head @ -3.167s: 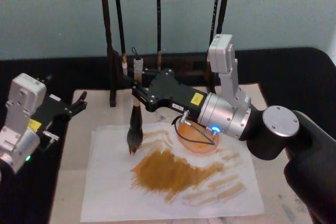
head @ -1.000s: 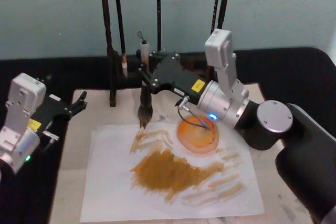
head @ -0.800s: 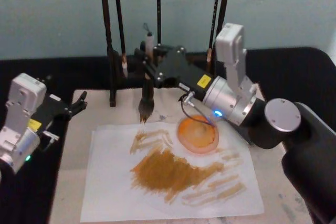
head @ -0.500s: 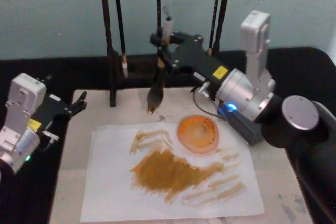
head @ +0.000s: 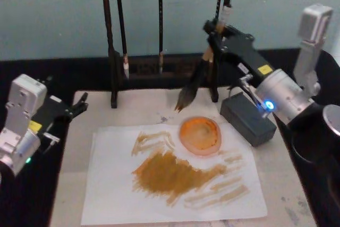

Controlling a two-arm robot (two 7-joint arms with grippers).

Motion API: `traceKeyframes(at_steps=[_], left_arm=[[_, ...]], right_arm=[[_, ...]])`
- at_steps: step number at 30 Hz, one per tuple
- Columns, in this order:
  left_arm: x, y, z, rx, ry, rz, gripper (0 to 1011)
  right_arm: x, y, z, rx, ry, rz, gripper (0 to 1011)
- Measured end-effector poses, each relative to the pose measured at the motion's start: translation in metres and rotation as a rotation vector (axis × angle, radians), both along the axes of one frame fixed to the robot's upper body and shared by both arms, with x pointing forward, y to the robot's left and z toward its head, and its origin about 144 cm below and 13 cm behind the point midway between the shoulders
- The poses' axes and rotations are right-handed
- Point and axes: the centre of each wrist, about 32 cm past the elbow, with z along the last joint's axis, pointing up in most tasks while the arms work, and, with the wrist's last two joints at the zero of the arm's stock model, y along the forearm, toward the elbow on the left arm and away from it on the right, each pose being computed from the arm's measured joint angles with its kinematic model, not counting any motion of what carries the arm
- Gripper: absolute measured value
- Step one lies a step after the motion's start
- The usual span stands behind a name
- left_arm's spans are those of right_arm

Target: Pick up the brush from the inkstone, write on the paper, then place the brush back to its original position.

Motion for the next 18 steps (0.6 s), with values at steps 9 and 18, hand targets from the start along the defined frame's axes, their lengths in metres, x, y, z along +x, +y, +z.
traceKeyframes(at_steps=[9,18], left_arm=[[0.000,0.000,0.000,0.000,0.000,0.000,1010],[0.000,0.000,0.000,0.000,0.000,0.000,1010]], right_arm=[[-0.012,-0.016,-0.009,0.135,0.152,-0.084,173],[-0.020,-0.025,-0.022,0.269,0.311,-0.125,173]])
